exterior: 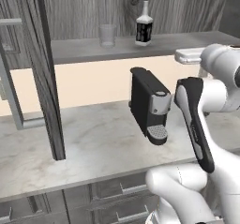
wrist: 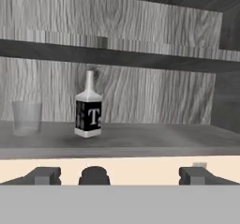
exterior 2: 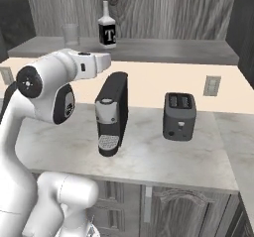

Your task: There is a bowl on the dining counter. Grab a lemon wedge from the fridge and place it in the bowl. Then get the liquor bottle and glass cup from the cabinet and place them next to the bowl.

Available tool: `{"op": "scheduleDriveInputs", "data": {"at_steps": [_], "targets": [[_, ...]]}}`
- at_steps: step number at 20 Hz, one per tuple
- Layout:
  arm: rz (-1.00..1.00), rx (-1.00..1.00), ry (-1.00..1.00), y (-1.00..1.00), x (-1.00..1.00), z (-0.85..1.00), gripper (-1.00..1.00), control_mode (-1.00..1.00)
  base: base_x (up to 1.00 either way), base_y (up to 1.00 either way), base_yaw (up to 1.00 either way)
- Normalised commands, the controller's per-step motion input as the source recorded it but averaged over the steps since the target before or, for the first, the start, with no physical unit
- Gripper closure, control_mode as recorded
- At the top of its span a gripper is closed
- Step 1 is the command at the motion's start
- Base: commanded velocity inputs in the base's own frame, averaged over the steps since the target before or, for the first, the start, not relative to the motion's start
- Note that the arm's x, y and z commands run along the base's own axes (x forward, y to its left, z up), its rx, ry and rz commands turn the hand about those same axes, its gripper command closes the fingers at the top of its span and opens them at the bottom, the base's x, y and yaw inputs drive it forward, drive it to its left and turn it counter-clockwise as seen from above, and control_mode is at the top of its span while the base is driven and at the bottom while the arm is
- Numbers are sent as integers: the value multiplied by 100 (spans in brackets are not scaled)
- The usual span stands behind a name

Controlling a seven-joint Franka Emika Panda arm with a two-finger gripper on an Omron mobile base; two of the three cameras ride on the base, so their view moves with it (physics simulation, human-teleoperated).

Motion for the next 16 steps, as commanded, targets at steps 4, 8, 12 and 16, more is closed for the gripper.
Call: {"op": "scheduleDriveInputs", "data": {"at_steps": [4,8,12,16], "targets": [[0,1,8,0,4,54,-100,-100,0,0,0],[0,0,1,0,0,2,-100,-100,0,0,0],[0,0,0,0,0,0,-100,-100,0,0,0],[0,0,0,0,12,0,-100,-100,0,0,0]]}}
